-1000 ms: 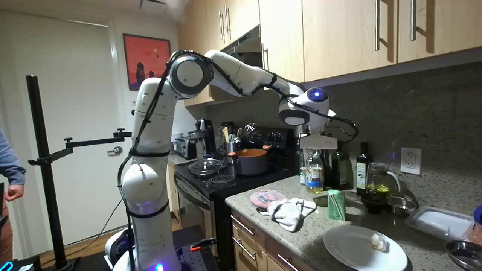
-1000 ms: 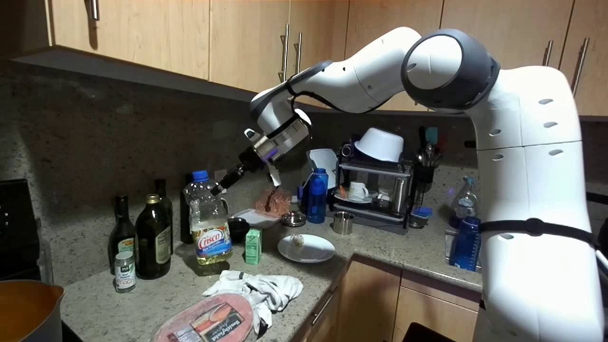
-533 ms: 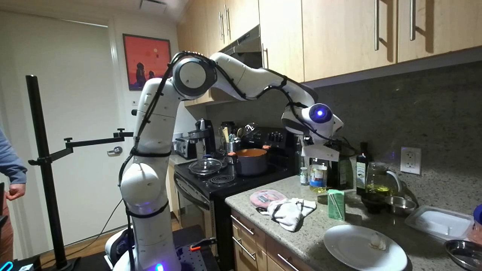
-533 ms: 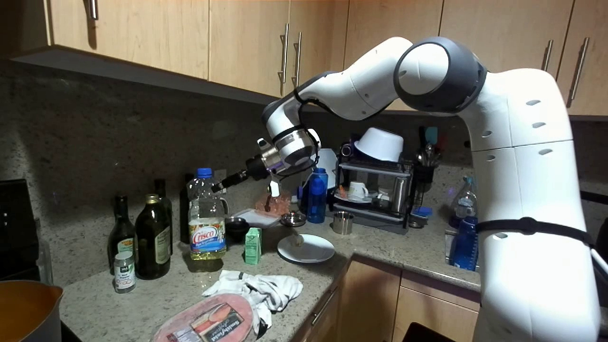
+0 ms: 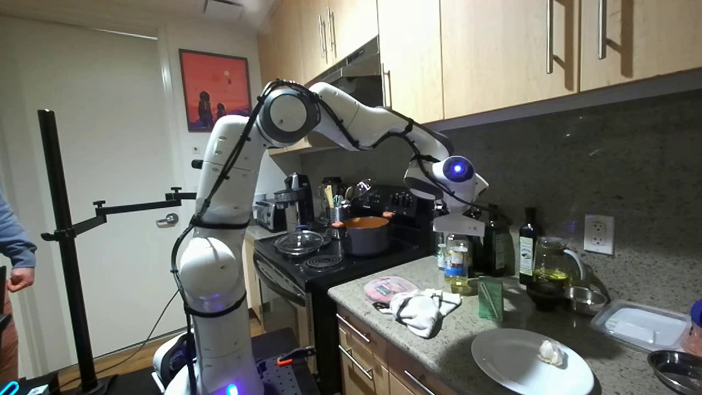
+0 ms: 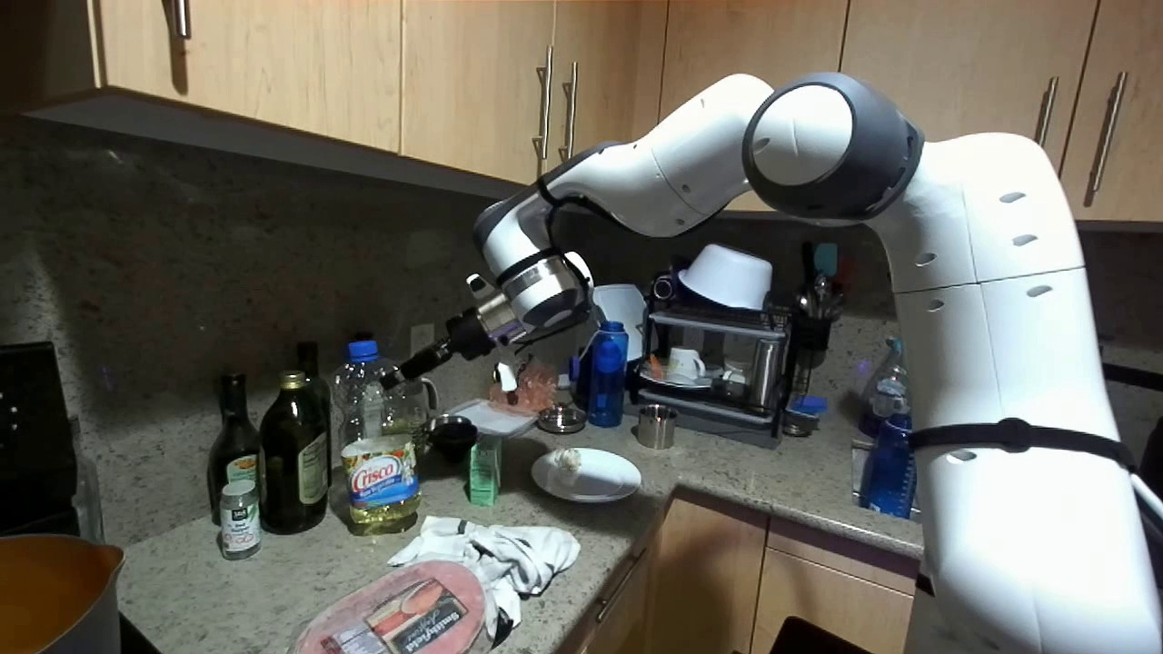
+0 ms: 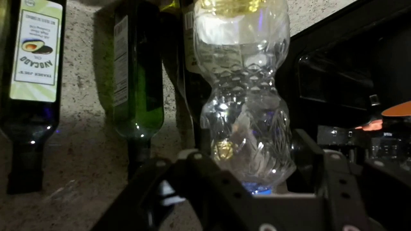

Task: Move the bottle of oil on the white plate to the left, put the garlic on the white plate in the silver pot

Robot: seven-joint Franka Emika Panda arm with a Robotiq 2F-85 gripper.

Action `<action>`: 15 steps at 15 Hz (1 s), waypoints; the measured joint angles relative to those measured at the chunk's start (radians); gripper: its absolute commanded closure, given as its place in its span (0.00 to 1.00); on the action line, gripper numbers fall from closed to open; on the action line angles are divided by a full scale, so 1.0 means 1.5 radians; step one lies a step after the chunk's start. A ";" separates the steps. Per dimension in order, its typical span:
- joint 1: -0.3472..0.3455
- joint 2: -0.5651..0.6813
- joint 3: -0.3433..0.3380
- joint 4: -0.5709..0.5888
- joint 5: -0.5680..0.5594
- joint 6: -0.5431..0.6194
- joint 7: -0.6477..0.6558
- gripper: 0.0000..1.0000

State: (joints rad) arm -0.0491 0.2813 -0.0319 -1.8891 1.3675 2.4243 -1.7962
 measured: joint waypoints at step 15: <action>0.002 0.038 0.003 0.021 0.000 0.000 0.000 0.61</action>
State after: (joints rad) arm -0.0463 0.3388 -0.0271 -1.8576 1.3669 2.4239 -1.7962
